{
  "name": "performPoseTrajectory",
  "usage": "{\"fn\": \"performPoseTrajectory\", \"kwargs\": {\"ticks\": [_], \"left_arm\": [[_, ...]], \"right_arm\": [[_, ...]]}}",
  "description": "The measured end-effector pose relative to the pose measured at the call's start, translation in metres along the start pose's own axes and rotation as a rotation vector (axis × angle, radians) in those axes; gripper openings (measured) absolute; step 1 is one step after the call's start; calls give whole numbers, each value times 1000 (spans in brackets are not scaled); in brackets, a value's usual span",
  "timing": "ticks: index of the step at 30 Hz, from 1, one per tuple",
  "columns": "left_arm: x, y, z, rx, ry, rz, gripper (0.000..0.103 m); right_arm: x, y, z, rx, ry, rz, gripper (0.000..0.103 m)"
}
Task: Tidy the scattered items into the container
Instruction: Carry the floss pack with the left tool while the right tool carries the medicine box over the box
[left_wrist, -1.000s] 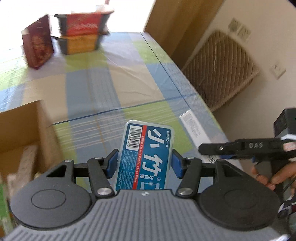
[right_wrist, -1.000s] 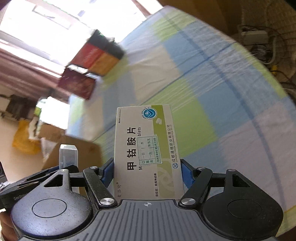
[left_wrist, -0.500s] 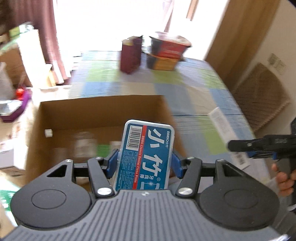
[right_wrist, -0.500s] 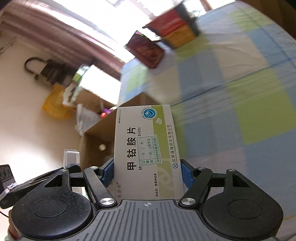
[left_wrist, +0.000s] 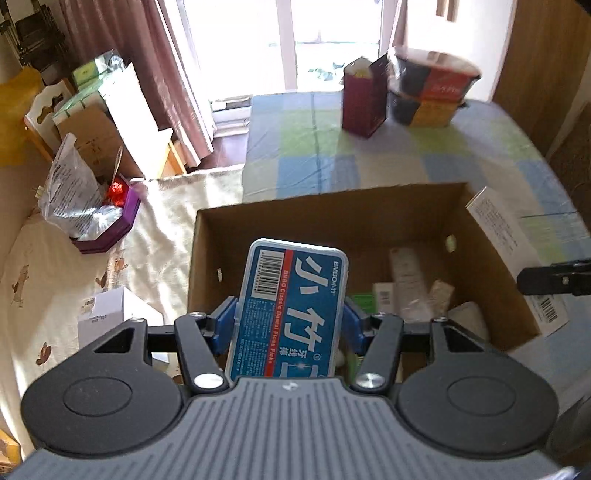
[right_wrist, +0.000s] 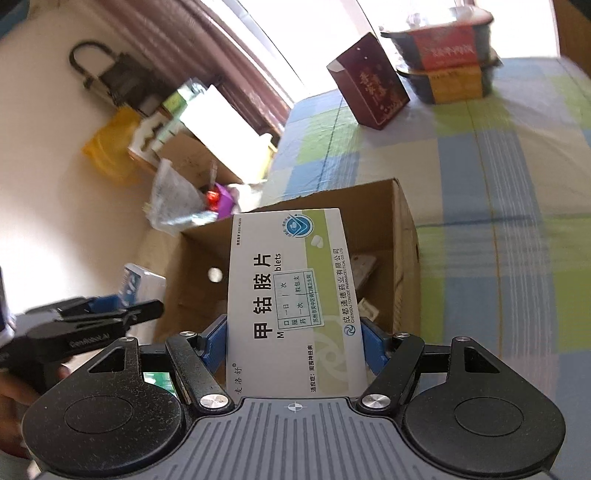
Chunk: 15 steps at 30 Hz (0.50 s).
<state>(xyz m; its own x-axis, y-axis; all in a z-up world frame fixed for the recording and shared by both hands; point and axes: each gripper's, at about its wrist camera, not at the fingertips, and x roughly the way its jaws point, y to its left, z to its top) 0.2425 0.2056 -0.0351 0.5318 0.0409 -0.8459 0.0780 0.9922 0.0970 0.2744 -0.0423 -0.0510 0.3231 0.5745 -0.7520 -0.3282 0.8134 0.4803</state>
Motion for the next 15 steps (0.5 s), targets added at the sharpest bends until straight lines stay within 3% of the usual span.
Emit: {"fn": "performPoseTrajectory", "kwargs": {"ticks": [6, 15], "left_arm": [[39, 1, -8, 22, 72, -8, 54], [78, 3, -20, 30, 161, -48, 56]], "right_arm": [[38, 14, -4, -58, 27, -98, 74], [57, 18, -13, -91, 69, -138, 74]]}}
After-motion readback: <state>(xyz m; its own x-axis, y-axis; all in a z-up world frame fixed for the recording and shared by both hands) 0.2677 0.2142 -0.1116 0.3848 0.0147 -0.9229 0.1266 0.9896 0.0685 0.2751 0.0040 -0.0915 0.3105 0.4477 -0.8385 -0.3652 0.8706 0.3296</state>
